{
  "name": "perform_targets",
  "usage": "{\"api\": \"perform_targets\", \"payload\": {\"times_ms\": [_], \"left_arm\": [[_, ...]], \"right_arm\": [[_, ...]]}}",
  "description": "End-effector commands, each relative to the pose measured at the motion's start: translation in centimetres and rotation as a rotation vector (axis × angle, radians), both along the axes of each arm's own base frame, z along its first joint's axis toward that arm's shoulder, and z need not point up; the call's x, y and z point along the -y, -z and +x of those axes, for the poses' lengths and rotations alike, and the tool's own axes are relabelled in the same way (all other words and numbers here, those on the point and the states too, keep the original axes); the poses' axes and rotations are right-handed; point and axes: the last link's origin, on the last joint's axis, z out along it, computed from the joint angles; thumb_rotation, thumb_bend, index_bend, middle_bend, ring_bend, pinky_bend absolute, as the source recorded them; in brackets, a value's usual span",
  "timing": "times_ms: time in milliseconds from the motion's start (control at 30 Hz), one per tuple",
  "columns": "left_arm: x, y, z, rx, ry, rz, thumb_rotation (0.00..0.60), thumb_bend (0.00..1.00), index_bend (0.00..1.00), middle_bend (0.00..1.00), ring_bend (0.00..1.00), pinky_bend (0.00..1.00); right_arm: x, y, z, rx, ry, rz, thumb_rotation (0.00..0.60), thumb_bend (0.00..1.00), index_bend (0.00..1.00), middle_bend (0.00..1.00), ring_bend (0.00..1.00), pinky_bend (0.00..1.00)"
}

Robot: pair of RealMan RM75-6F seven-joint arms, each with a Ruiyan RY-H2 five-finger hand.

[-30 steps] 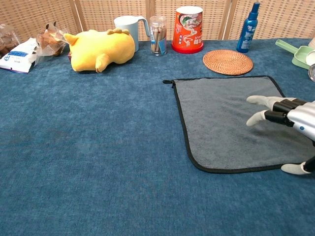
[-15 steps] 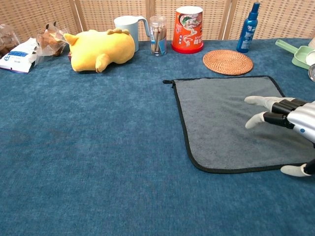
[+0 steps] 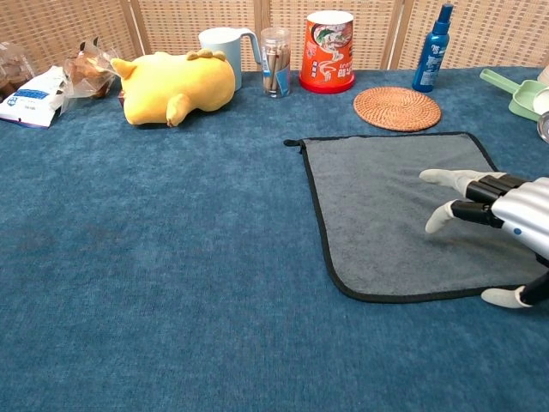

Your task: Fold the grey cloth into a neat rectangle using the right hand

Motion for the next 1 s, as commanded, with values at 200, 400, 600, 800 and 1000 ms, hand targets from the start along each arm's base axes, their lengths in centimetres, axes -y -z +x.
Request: {"api": "perform_targets", "payload": {"times_ms": [200,400,600,800,1000], "left_arm": [[0.01,-0.02,-0.02,0.002,-0.001,-0.002,0.6,0.24,0.09,0.0,0.0,0.07],[-0.03,0.09,-0.02,-0.001,-0.001,-0.006,0.6,0.24,0.09,0.0,0.0,0.07],[0.01,0.02,-0.02,0.0,-0.002,-0.002,0.6,0.24,0.09,0.0,0.0,0.07],[-0.01,0.0,-0.05,0.001,-0.002,-0.004,0.6,0.24,0.09,0.0,0.0,0.07],[0.02,-0.08,-0.05,0.004,-0.001,-0.002,0.6,0.24,0.09,0.0,0.0,0.07]], "right_arm": [[-0.07,-0.03,-0.15,0.013,-0.005,-0.001,0.6,0.13,0.3,0.0,0.0,0.17],[-0.2,-0.01,-0.19,0.011,-0.011,0.002,0.6,0.13,0.29,0.0,0.0,0.17],[-0.15,0.32,-0.25,0.01,-0.007,0.005,0.6,0.13,0.3,0.0,0.0,0.18],[-0.04,0.51,-0.33,0.003,-0.01,-0.008,0.6,0.14,0.32,0.01,0.02,0.2],[0.04,0.61,-0.3,0.004,-0.019,-0.024,0.6,0.16,0.36,0.02,0.03,0.21]]}}
